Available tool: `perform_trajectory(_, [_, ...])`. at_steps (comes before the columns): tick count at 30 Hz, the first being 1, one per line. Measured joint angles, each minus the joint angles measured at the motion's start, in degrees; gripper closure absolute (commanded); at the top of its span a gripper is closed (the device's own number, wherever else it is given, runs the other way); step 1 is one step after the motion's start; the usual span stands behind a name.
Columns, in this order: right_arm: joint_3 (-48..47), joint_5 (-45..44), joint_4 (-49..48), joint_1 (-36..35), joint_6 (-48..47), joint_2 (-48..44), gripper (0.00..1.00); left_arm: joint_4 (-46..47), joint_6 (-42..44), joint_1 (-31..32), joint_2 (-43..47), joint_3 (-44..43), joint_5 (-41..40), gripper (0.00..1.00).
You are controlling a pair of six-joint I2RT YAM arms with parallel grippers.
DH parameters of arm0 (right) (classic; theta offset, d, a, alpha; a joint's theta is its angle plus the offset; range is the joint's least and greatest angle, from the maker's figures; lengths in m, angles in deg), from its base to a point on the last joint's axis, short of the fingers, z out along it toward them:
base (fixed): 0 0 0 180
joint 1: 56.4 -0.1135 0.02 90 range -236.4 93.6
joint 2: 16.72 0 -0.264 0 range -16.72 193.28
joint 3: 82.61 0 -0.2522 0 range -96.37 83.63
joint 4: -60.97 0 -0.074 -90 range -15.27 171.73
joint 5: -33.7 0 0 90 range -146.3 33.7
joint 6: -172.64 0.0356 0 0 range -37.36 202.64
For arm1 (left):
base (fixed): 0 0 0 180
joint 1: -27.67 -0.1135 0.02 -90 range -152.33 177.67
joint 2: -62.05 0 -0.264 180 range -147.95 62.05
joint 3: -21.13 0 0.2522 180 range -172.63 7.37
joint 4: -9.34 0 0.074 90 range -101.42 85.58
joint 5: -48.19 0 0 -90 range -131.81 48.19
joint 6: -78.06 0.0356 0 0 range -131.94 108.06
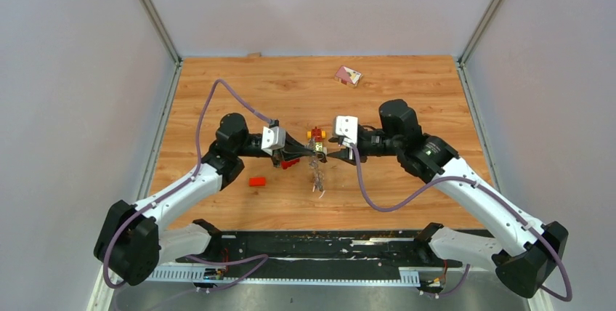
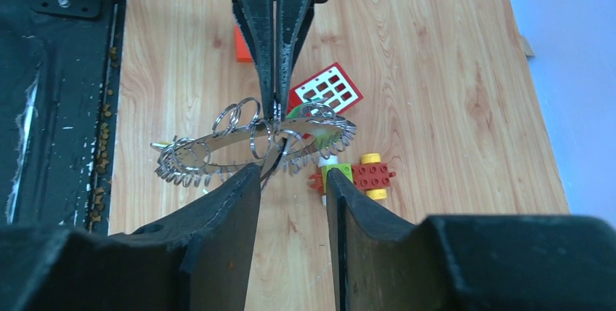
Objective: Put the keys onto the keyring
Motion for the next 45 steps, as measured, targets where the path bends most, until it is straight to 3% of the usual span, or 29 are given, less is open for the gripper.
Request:
perform_trajectory(8, [0.61,4.22,1.42,0.09,-4.74,-0.13,0.59,8.66,-5.57,0.00,0.00,1.27,4.07,1.00])
perform_trajectory(20, [-0.26,7.45,6.45,0.09,-10.99,2.89,0.59,8.59,-5.38,0.02,0.74,2.12,8.24,1.00])
perform_trajectory(33, [-0.15,11.37,3.87,0.09,-7.43,3.98,0.61,21.81,-14.36,0.28,0.98,6.97,5.20,1.00])
perform_trajectory(37, [0.24,12.17,2.27,0.09,-6.16,4.13,0.67,23.89,-16.02,0.28,0.98,7.04,4.39,1.00])
perform_trajectory(45, [1.73,12.37,0.50,0.09,-4.13,5.33,0.92,28.35,-19.08,0.28,1.01,7.78,2.73,1.00])
